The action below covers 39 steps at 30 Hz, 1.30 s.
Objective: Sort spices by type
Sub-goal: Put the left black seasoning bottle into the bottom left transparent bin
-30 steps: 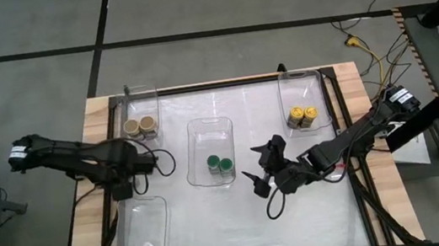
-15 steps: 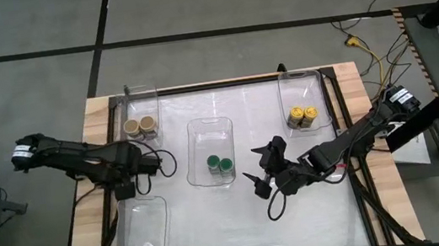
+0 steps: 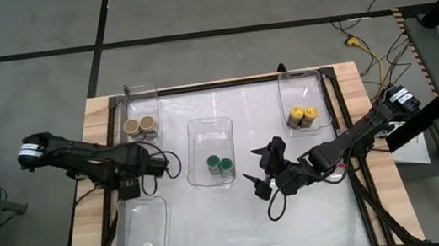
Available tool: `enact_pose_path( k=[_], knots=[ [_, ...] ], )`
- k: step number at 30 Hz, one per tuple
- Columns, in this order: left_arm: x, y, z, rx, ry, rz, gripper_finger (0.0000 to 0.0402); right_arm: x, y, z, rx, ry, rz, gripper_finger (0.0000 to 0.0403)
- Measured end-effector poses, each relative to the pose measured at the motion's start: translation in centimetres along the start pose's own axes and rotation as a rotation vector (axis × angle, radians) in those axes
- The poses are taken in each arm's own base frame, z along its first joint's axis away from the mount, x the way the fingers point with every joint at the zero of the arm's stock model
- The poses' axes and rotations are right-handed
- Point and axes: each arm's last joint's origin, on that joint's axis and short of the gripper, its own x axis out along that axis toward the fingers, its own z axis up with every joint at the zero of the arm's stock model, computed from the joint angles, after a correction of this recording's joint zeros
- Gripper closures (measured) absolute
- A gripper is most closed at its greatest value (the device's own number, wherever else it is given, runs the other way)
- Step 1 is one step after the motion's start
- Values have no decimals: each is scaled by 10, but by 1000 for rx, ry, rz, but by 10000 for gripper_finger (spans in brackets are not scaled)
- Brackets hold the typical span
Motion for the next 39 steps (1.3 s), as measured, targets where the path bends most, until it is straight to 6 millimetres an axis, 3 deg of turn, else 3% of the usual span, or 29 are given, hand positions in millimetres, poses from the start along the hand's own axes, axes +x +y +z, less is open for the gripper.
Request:
enact_pose_path(
  k=[13, 20, 24, 30, 34, 39],
  knots=[
    [-6, -1, 5, 16, -24, -9, 216, 0, 0, 0, 5, 1, 3, 24],
    [-60, 0, 10, -2, -193, -104, 217, 0, 0, 0, 5, 1, 2, 24],
    [-94, 5, 1, -28, -224, -115, 217, 0, 0, 0, 13, 1, 2, 24],
    [-143, 8, -19, -79, -420, -310, 217, 0, 0, -1, 11, 5, 1, 24],
    [-157, 8, -37, -150, -476, -393, 217, -1, 1, -1, 9, 5, 4, 24],
    [-145, -1, -50, -246, -397, -493, 218, -2, 2, -2, 2, 5, 9, 24]
  ],
)
